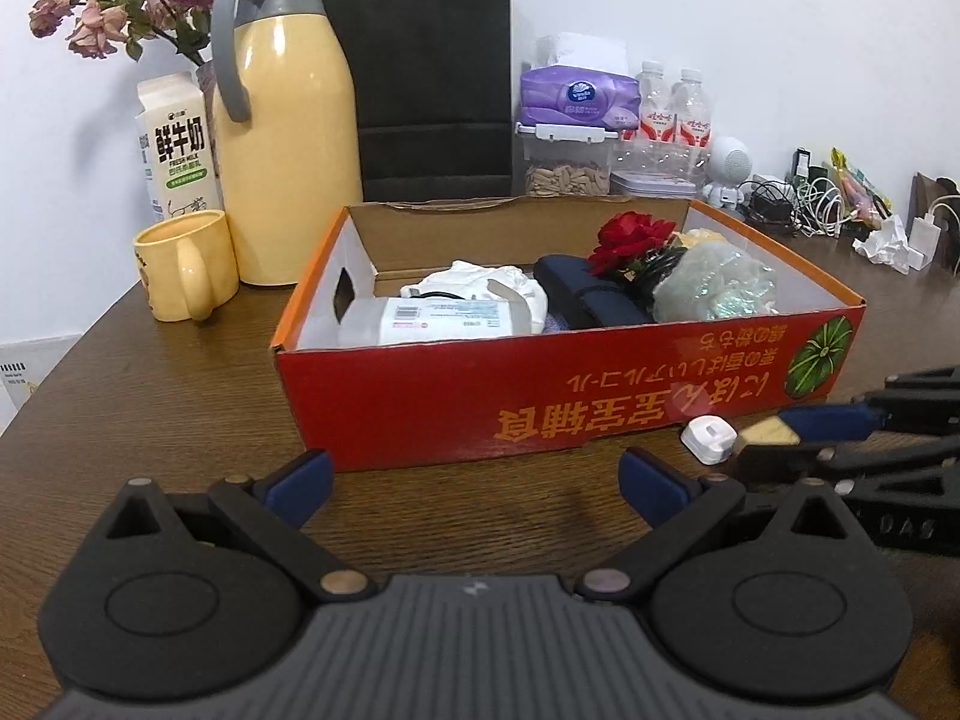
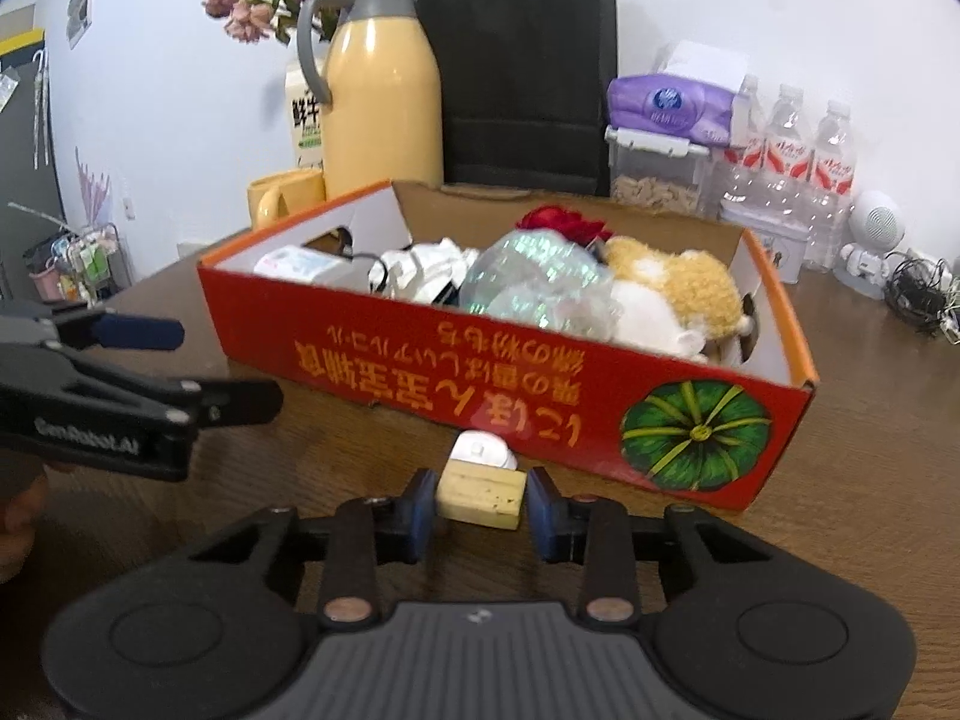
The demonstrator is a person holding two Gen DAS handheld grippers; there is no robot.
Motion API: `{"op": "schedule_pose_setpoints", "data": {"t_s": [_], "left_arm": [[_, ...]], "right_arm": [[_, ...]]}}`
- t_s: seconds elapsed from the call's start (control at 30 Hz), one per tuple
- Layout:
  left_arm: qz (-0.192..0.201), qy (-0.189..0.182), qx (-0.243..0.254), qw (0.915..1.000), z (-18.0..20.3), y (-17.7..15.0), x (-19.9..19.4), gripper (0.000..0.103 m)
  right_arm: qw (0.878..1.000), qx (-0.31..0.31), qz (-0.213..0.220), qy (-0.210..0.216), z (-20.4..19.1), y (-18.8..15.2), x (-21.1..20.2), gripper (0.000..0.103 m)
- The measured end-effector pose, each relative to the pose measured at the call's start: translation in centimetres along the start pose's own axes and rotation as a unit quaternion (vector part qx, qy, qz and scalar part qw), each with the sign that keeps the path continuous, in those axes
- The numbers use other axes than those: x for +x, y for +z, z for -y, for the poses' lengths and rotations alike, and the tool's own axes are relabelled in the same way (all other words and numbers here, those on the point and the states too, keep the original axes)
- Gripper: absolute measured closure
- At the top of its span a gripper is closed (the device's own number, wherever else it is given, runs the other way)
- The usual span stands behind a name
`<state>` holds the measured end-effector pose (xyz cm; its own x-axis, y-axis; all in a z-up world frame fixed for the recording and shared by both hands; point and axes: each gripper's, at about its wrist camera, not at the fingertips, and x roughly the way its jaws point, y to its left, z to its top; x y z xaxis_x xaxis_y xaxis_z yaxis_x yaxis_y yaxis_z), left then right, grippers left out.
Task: Organize objects
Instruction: 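Grasp the beige block with the right tool while the left tool grasps the white round cap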
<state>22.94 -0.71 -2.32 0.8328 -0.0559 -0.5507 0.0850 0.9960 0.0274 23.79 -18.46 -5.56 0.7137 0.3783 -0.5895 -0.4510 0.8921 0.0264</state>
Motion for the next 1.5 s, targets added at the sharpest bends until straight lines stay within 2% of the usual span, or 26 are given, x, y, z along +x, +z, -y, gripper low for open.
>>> {"op": "schedule_pose_setpoints", "data": {"t_s": [0.23, 0.6, 0.77, 0.8, 0.87, 0.93, 1.0, 1.07, 1.2, 1.5], "left_arm": [[-0.010, -0.011, 0.004, 0.9999, 1.9, -0.3, 0.3, 0.000], [-0.029, -0.030, -0.004, 0.9991, 6.9, 0.8, 2.5, 0.001], [-0.039, -0.017, -0.016, 0.9990, 8.8, 1.2, 3.7, 0.018], [-0.040, -0.016, -0.018, 0.9989, 9.1, 1.3, 3.9, 0.025], [-0.045, -0.012, -0.018, 0.9988, 9.9, 1.4, 4.3, 0.029], [-0.052, -0.007, -0.013, 0.9986, 10.6, 1.3, 4.7, 0.041], [-0.051, -0.002, -0.009, 0.9987, 11.1, 1.3, 4.8, 0.045], [-0.048, -0.001, -0.009, 0.9988, 11.4, 1.2, 4.7, 0.053], [-0.045, -0.002, -0.008, 0.9990, 11.7, 1.2, 4.6, 0.074], [-0.042, -0.026, -0.009, 0.9987, 11.5, 1.0, 4.0, 0.076]], "right_arm": [[0.999, 0.009, 0.031, -0.019, 1.5, 0.4, -1.6, 0.072], [0.997, 0.024, 0.047, -0.050, 5.1, -0.3, -3.4, 0.072], [0.997, 0.027, 0.052, -0.055, 6.1, -0.6, -4.0, 0.072], [0.997, 0.028, 0.053, -0.055, 6.2, -0.7, -4.1, 0.072], [0.997, 0.026, 0.055, -0.055, 6.0, -0.7, -4.2, 0.072], [0.997, 0.022, 0.057, -0.055, 5.7, -0.8, -4.3, 0.072], [0.997, 0.021, 0.058, -0.052, 5.5, -0.8, -4.3, 0.072], [0.997, 0.019, 0.059, -0.051, 5.5, -0.9, -4.4, 0.072], [0.997, 0.013, 0.059, -0.048, 5.1, -0.9, -4.5, 0.072], [0.997, 0.007, 0.053, -0.050, 4.9, -1.0, -4.3, 0.072]]}}
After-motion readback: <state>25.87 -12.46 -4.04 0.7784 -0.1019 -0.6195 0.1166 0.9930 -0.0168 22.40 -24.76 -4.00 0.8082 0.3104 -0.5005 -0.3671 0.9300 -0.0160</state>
